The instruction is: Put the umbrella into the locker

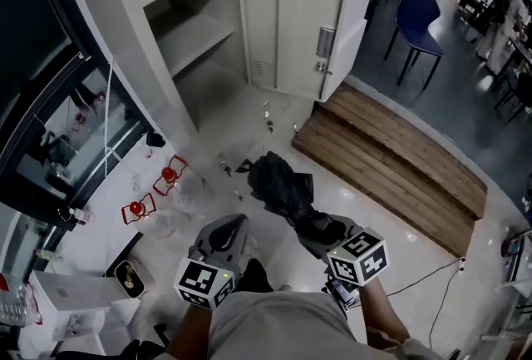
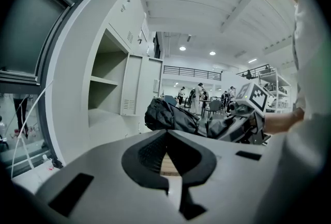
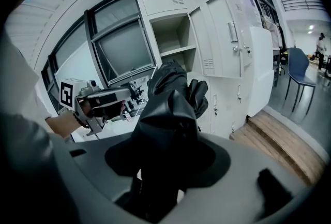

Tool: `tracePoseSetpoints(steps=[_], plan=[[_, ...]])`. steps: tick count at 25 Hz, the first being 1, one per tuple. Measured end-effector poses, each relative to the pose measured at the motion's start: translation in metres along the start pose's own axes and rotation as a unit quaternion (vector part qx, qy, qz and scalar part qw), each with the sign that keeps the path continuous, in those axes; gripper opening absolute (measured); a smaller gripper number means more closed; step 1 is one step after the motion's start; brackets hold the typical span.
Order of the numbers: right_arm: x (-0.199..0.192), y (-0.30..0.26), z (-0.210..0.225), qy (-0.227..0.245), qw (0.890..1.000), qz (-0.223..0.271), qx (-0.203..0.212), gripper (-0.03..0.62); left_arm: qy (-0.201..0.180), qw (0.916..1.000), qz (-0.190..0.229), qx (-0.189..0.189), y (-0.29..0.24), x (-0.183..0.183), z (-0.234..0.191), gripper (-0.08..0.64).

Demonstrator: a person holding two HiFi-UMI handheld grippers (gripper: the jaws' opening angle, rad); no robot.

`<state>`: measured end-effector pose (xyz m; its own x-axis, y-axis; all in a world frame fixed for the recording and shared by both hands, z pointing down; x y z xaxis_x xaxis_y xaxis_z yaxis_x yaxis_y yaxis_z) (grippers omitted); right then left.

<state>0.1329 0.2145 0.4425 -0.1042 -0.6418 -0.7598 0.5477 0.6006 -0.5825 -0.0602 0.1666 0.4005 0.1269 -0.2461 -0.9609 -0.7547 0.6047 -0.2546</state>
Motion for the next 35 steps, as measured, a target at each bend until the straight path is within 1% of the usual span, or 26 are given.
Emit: tracePoseSetpoints(steps=[5,13,20,23,30,35], plan=[[0.027,-0.025,0.018,0.001,1.0,0.001,-0.001,0.217,-0.002,1.0,0.0,-0.002,-0.029,0.009,-0.034,0.015],[0.065,-0.058,0.045,-0.012,1.0,0.006,-0.01,0.218,-0.011,0.9996,-0.001,-0.024,-0.071,0.03,-0.078,0.015],[0.099,-0.089,0.06,-0.02,1.0,0.004,-0.017,0.217,-0.013,0.9989,-0.005,-0.044,-0.095,0.04,-0.118,0.015],[0.113,-0.104,0.064,-0.019,1.0,0.002,-0.019,0.218,-0.019,0.9985,-0.008,-0.051,-0.102,0.044,-0.135,0.015],[0.141,-0.133,0.065,-0.018,1.0,0.005,-0.02,0.218,-0.026,0.998,-0.002,-0.058,-0.11,0.057,-0.171,0.015],[0.148,-0.141,0.067,-0.018,1.0,0.003,-0.02,0.218,-0.022,0.998,0.003,-0.06,-0.116,0.062,-0.182,0.015]])
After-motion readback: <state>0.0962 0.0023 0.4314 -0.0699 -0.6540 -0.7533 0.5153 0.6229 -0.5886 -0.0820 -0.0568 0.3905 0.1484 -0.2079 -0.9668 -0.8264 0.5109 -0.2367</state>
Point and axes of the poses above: the fingertips, and each gripper's own axes: y backward along the fingers, z to its right, x out of its top, the point moved 6 cm from there along y, backward along the fingers, and after that the axes turned 2 degrees about x, right-handed, at the moved point
